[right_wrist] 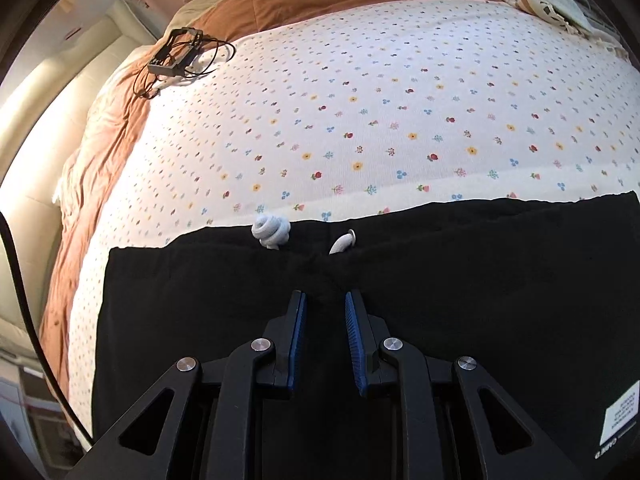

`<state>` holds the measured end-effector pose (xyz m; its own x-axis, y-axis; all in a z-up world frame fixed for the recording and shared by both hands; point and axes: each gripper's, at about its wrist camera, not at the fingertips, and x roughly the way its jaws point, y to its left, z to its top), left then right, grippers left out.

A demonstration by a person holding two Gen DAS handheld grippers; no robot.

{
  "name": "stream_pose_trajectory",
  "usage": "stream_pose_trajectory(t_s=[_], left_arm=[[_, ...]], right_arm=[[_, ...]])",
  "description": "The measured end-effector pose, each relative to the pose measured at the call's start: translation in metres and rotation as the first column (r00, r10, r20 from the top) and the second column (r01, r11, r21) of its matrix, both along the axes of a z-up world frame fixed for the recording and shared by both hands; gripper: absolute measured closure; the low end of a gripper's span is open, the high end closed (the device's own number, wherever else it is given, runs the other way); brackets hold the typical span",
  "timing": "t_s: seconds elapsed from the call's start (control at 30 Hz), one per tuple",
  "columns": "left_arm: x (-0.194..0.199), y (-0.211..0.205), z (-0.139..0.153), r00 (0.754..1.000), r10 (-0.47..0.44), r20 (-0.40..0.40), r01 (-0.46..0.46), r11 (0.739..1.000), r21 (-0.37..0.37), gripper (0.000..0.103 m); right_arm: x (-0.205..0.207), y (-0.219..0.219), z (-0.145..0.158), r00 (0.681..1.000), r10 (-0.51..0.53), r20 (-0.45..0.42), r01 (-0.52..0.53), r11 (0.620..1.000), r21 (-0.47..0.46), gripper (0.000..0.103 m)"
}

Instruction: Fold large clothes

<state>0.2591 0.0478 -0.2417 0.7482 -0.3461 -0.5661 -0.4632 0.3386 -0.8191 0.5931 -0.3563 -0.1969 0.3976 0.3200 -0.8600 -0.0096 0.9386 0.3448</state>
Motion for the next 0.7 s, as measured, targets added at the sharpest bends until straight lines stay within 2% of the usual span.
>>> stream_pose_trajectory(t_s=[0.1, 0.23, 0.3, 0.37, 0.43, 0.57, 0.7], left_arm=[[0.002, 0.005, -0.004, 1.0, 0.0, 0.004, 0.0, 0.999, -0.053, 0.075], [0.008, 0.006, -0.001, 1.0, -0.013, 0.008, 0.013, 0.998, -0.061, 0.075], [0.01, 0.006, 0.004, 0.999, -0.036, 0.022, 0.037, 0.998, -0.05, 0.075], [0.009, 0.006, 0.011, 0.997, -0.05, 0.057, 0.052, 0.998, -0.04, 0.087], [0.008, 0.004, 0.018, 0.994, -0.07, 0.086, 0.072, 0.997, -0.022, 0.09], [0.01, 0.001, 0.039, 0.985, -0.116, 0.124, 0.116, 0.993, 0.01, 0.093], [0.014, -0.007, 0.066, 0.97, -0.17, 0.176, 0.164, 0.985, 0.05, 0.094]], right_arm=[[-0.004, 0.003, 0.001, 1.0, -0.005, -0.004, 0.005, 1.0, 0.011, 0.081], [-0.04, -0.001, 0.005, 1.0, 0.027, -0.015, -0.026, 0.999, 0.022, 0.081], [-0.046, 0.002, 0.004, 0.999, 0.029, -0.024, -0.029, 0.999, 0.031, 0.081], [-0.059, -0.001, 0.005, 0.999, 0.018, -0.045, -0.016, 0.998, 0.053, 0.081], [-0.08, -0.008, 0.005, 0.998, 0.015, -0.061, -0.011, 0.997, 0.076, 0.081], [-0.116, -0.014, 0.0, 0.996, 0.014, -0.085, -0.003, 0.993, 0.121, 0.081], [-0.154, -0.01, 0.002, 0.996, 0.04, -0.08, -0.031, 0.994, 0.108, 0.081]])
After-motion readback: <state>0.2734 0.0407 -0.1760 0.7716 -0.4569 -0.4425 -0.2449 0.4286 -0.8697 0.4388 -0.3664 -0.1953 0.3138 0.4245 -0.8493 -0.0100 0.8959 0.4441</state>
